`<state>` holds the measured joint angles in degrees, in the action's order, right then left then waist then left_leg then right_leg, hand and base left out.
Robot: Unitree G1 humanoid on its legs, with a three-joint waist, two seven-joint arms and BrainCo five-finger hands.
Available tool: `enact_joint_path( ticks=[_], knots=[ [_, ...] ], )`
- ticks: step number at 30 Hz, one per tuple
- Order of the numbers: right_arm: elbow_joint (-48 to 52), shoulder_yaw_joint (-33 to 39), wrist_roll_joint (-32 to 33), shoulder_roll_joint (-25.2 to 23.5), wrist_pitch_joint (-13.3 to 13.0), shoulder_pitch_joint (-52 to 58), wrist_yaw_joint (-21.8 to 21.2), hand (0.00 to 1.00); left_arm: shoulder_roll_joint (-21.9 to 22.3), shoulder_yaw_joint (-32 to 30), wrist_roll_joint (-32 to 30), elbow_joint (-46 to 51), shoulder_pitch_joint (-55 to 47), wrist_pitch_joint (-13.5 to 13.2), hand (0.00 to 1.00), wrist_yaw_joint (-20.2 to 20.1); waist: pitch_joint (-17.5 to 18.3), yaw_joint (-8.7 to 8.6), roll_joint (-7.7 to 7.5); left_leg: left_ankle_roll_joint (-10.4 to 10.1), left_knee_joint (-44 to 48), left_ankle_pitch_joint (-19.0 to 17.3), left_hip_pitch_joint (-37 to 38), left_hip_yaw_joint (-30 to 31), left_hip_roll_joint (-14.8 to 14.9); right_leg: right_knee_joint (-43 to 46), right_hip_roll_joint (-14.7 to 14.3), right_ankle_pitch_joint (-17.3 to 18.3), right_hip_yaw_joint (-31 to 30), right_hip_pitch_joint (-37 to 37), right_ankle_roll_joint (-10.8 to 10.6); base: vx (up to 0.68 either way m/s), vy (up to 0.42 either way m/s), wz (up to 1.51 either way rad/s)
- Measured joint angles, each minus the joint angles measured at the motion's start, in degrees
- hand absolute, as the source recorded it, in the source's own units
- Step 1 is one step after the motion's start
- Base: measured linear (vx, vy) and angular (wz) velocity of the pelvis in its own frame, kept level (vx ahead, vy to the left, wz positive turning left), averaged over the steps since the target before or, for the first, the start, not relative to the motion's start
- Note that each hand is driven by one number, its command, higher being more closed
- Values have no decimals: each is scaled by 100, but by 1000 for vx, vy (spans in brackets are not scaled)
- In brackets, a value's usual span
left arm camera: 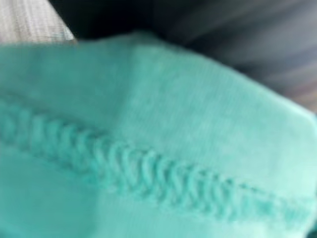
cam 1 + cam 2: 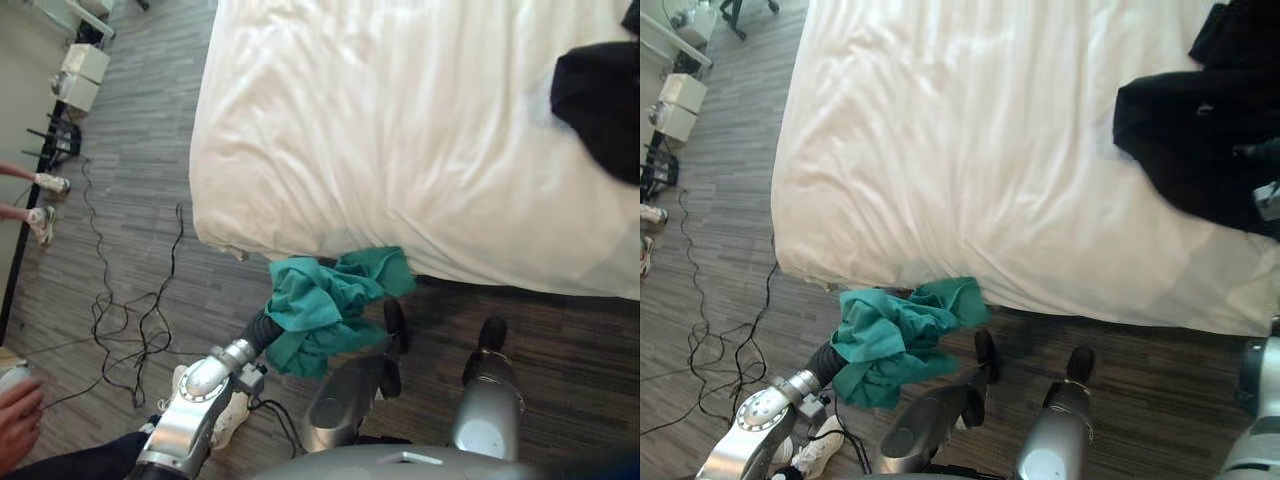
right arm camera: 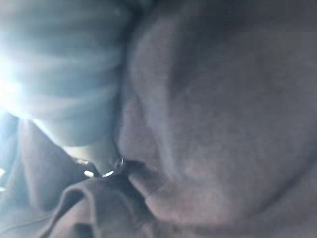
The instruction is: Tidy the bed and pick cloth on bed and put in laundry
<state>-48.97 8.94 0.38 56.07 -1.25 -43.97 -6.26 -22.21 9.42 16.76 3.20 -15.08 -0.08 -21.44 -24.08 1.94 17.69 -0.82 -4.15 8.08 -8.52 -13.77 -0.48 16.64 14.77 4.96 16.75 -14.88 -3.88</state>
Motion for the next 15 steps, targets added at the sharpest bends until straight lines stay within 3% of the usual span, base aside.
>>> enact_joint_path(
  ticks=[4, 5, 9, 12, 15],
  knots=[
    [687, 499, 90, -929, -305, 843, 443, 100, 315, -71, 205, -202, 14, 111, 100, 275, -74, -144, -100, -53, -80, -47, 339, -25, 115, -136, -114, 6, -19, 340, 13, 31, -77, -15],
    [1046, 632, 50, -1363, -420, 1239, 595, 100, 493, -119, 349, -438, 15, 109, 100, 380, -127, -181, -172, -120, -77, -97, 489, -87, 185, -204, -194, 5, -23, 484, 26, 25, -84, -22],
    [1841, 685, -110, -2359, -590, 2184, 922, 100, 891, -128, 263, -1041, 11, 22, 100, 589, -145, -270, -384, -151, -74, -210, 771, -147, 357, -404, -398, 5, -38, 829, 65, 35, -81, -17],
    [2086, 635, 11, -3108, -669, 2903, 991, 100, 1087, -123, 197, -1648, 11, -69, 100, 715, 118, -293, -658, -252, -67, -281, 962, -145, 497, -684, -577, -24, 2, 1150, 104, 113, -88, -5],
    [2119, 497, 348, -3741, -745, 3749, 942, 100, 1270, -253, 255, -2067, -51, -146, 100, 905, 615, -283, -940, -359, -84, -357, 1138, -145, 604, -988, -710, -42, 125, 1492, 124, 144, -69, 3]
  ],
)
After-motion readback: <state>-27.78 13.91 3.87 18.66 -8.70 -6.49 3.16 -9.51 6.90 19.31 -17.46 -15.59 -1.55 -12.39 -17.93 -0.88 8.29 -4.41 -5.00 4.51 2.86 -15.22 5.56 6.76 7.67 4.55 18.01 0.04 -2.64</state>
